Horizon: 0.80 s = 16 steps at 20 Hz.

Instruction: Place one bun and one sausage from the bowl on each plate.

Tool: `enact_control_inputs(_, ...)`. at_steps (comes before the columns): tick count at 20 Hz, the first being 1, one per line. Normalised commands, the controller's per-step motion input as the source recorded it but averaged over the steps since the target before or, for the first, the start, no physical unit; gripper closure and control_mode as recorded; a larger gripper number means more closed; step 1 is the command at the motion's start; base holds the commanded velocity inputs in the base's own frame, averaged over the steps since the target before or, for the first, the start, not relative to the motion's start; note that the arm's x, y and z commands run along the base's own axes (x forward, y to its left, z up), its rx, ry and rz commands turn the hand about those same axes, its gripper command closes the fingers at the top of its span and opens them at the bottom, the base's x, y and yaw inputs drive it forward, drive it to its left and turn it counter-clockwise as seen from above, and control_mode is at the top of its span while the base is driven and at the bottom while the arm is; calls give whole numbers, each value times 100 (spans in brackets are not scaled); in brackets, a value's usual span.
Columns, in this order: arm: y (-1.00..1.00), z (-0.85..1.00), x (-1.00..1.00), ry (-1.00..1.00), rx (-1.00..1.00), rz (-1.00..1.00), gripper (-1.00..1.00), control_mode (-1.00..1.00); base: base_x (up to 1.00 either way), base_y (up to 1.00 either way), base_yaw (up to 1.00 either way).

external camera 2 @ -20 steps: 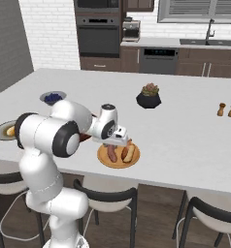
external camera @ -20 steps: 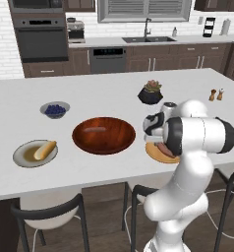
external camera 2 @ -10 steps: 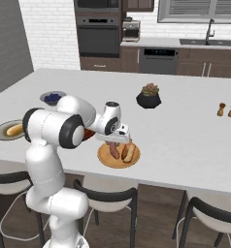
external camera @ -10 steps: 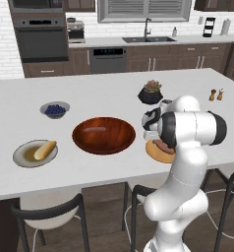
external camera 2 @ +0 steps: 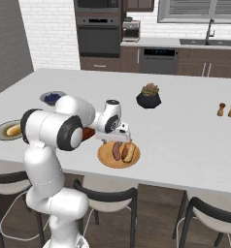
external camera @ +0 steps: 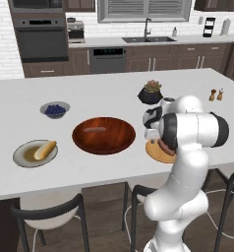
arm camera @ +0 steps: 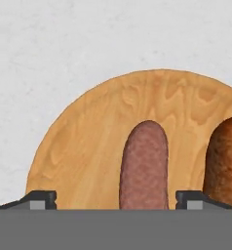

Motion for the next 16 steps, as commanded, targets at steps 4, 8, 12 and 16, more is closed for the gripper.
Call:
enact_control_inputs(4,9,61,-29,0,0,0,-100,-100,0,0,0)
enact_control_inputs(8,27,56,-22,-1,0,0,-100,-100,0,0,0)
enact_control_inputs(12,62,34,-3,-4,0,0,-100,-100,0,0,0)
enact_control_inputs(16,62,33,0,-2,3,-5,-100,-100,0,0,0)
